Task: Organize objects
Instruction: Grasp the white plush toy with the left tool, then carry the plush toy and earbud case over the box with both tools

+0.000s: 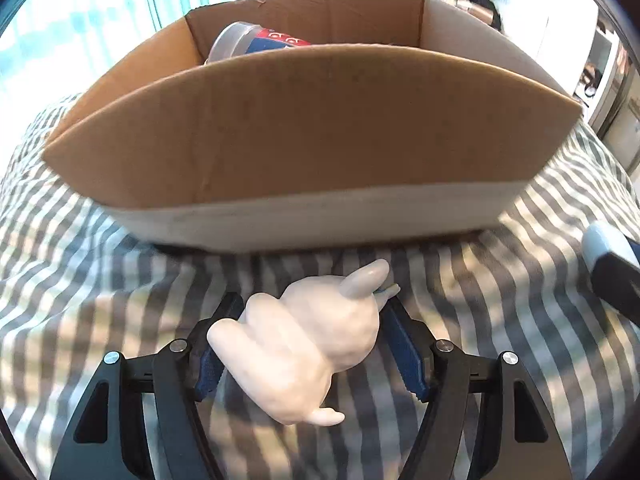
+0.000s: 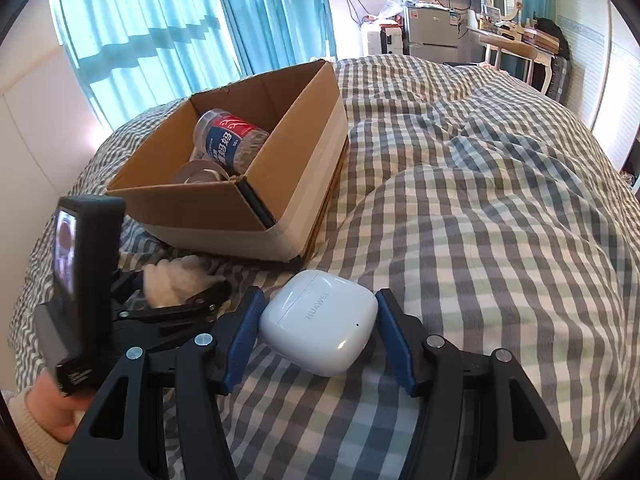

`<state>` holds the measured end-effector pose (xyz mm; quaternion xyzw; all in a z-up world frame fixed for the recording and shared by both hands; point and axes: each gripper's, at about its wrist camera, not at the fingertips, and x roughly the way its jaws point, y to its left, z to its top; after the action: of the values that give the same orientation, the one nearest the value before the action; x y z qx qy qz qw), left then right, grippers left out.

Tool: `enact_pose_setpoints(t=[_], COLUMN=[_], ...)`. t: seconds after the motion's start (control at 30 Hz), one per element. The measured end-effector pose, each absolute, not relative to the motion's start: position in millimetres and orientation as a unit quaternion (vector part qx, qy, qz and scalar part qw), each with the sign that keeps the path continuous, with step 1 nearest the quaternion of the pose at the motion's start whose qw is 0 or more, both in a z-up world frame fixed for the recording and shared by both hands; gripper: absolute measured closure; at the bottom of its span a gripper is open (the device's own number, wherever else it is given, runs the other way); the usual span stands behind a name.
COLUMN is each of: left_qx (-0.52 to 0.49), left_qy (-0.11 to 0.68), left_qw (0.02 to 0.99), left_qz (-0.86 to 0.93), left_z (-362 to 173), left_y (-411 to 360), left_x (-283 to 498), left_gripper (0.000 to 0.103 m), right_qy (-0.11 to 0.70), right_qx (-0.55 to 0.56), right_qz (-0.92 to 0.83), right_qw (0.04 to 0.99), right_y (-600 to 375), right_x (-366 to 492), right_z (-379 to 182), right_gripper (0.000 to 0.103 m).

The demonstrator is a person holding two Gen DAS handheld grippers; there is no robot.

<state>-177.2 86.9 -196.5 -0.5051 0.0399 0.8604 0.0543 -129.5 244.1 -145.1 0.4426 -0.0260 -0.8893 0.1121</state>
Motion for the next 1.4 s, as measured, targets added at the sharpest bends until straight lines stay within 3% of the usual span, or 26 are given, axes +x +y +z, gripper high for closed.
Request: enact_pose_setpoints(t=[0.4, 0.97, 1.4], left_qx=[-0.468, -0.375, -0.340], left_qy=[0.035, 0.023, 0.021], left_qw=[0.057, 0.055, 0.047], left_qz=[0.881, 0.925, 0.939], left_z=[-133.3, -46.4, -5.4], left_y=[57.4, 17.9, 6.6], left_x=[-115.5, -38.0, -54.4], left_gripper=[0.031, 0.031, 0.031], right_qy=[-0.003, 0.058, 0.080], right_qx=[0.424, 0.345, 0.320], right_qz=[-0.900, -0.930, -0.936], right_qw=[0.099, 0.114, 0.123], right_y=[221.0, 157.8, 144.5], right_x=[-80.9, -13.8, -27.0], right_z=[-118.9, -26.4, 3.7], right_gripper=[0.046, 0.046, 0.046])
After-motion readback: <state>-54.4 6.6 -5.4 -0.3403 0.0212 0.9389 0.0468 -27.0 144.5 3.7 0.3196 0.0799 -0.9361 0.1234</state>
